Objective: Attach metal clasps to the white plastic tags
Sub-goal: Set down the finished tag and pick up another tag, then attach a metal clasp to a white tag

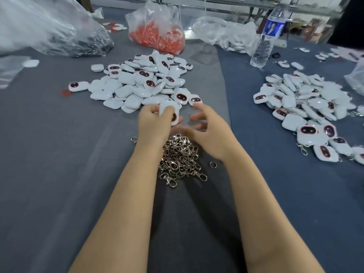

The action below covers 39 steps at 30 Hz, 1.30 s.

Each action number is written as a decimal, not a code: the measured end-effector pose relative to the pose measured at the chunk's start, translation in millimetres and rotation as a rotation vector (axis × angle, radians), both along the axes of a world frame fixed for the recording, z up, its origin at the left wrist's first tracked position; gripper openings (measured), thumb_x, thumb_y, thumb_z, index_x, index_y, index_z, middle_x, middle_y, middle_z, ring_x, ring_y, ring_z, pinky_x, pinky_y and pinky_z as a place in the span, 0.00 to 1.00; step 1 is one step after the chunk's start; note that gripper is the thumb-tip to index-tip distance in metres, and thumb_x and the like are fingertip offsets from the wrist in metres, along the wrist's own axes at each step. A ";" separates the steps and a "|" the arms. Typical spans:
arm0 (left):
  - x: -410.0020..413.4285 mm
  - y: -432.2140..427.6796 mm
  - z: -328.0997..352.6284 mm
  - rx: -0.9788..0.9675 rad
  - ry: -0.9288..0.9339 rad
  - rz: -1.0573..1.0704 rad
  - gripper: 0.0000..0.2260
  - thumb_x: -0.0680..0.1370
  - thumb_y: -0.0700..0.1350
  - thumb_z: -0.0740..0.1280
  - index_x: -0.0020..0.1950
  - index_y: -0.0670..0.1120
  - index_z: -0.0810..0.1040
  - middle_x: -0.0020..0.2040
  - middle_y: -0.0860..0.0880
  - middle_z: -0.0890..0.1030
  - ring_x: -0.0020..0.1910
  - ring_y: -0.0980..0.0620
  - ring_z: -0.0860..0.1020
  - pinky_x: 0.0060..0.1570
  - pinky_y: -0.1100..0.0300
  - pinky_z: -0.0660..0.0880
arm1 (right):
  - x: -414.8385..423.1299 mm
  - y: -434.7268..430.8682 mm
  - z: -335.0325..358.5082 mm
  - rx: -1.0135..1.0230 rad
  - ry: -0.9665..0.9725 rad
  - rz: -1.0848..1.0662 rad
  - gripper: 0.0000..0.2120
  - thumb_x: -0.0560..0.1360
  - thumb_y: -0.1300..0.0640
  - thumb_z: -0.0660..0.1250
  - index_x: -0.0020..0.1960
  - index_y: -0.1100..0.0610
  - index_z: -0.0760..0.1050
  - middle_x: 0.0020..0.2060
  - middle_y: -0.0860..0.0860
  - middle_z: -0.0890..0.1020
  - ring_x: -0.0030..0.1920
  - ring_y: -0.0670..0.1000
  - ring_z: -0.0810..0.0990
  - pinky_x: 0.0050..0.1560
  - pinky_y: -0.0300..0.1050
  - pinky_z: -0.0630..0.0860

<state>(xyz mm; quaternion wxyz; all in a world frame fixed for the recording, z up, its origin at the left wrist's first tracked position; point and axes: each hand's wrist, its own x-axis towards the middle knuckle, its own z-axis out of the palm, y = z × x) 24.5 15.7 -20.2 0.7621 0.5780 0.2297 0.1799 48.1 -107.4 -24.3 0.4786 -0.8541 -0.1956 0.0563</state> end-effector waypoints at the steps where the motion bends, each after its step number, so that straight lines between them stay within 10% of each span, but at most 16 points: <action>1: 0.7 0.6 0.6 -0.025 -0.016 0.029 0.07 0.77 0.37 0.62 0.55 0.40 0.69 0.47 0.43 0.80 0.32 0.58 0.82 0.30 0.66 0.77 | 1.0 -2.4 -0.4 -0.097 -0.032 0.011 0.28 0.74 0.51 0.70 0.71 0.50 0.66 0.57 0.47 0.76 0.51 0.45 0.76 0.57 0.43 0.74; 6: 2.8 -5.5 -1.2 0.077 -0.090 0.012 0.08 0.77 0.35 0.61 0.53 0.46 0.72 0.49 0.45 0.79 0.34 0.55 0.80 0.30 0.68 0.75 | -3.5 10.6 -7.5 -0.484 -0.149 0.185 0.18 0.78 0.54 0.63 0.66 0.46 0.73 0.66 0.46 0.72 0.63 0.56 0.70 0.65 0.56 0.67; 13: 4.1 -9.2 -5.5 0.351 -0.133 0.008 0.08 0.76 0.38 0.63 0.45 0.52 0.75 0.38 0.52 0.77 0.40 0.51 0.76 0.45 0.51 0.77 | -5.2 21.0 -11.6 -0.465 -0.105 0.033 0.06 0.77 0.55 0.63 0.53 0.53 0.76 0.50 0.54 0.80 0.54 0.58 0.76 0.57 0.56 0.73; 17: 2.8 -12.1 -3.5 0.284 -0.154 0.012 0.08 0.77 0.37 0.61 0.47 0.51 0.73 0.40 0.53 0.77 0.38 0.57 0.81 0.39 0.60 0.78 | -6.0 22.8 -15.6 -0.515 -0.192 -0.042 0.08 0.80 0.55 0.59 0.53 0.56 0.75 0.50 0.55 0.80 0.53 0.58 0.77 0.54 0.51 0.73; 22: -0.5 -11.9 -1.5 0.166 -0.171 0.000 0.14 0.79 0.36 0.59 0.60 0.52 0.66 0.54 0.46 0.74 0.34 0.56 0.83 0.31 0.66 0.77 | 2.5 10.8 -8.2 0.064 0.010 -0.210 0.08 0.81 0.58 0.57 0.44 0.53 0.71 0.42 0.50 0.82 0.42 0.48 0.80 0.42 0.40 0.72; 26: 0.4 -13.9 -3.0 0.415 -0.083 -0.105 0.11 0.80 0.40 0.59 0.57 0.50 0.77 0.60 0.48 0.75 0.44 0.55 0.83 0.46 0.58 0.80 | 7.7 -2.8 -3.1 0.430 0.168 -0.129 0.10 0.80 0.64 0.59 0.46 0.52 0.75 0.31 0.45 0.82 0.32 0.42 0.79 0.35 0.33 0.74; 33: 0.2 -15.8 -5.7 0.653 -0.011 -0.285 0.08 0.78 0.48 0.65 0.54 0.50 0.80 0.63 0.47 0.70 0.59 0.53 0.73 0.64 0.55 0.69 | 10.8 -10.0 -1.6 0.501 0.191 -0.058 0.15 0.78 0.67 0.58 0.44 0.51 0.79 0.31 0.44 0.82 0.35 0.42 0.79 0.40 0.38 0.75; 39: 1.8 -13.0 -9.4 0.756 -0.017 -0.189 0.02 0.76 0.45 0.68 0.44 0.49 0.79 0.55 0.48 0.73 0.45 0.61 0.71 0.44 0.78 0.64 | 9.0 -9.4 -1.7 0.426 0.098 -0.155 0.15 0.76 0.69 0.57 0.45 0.52 0.77 0.31 0.45 0.82 0.32 0.40 0.78 0.36 0.33 0.74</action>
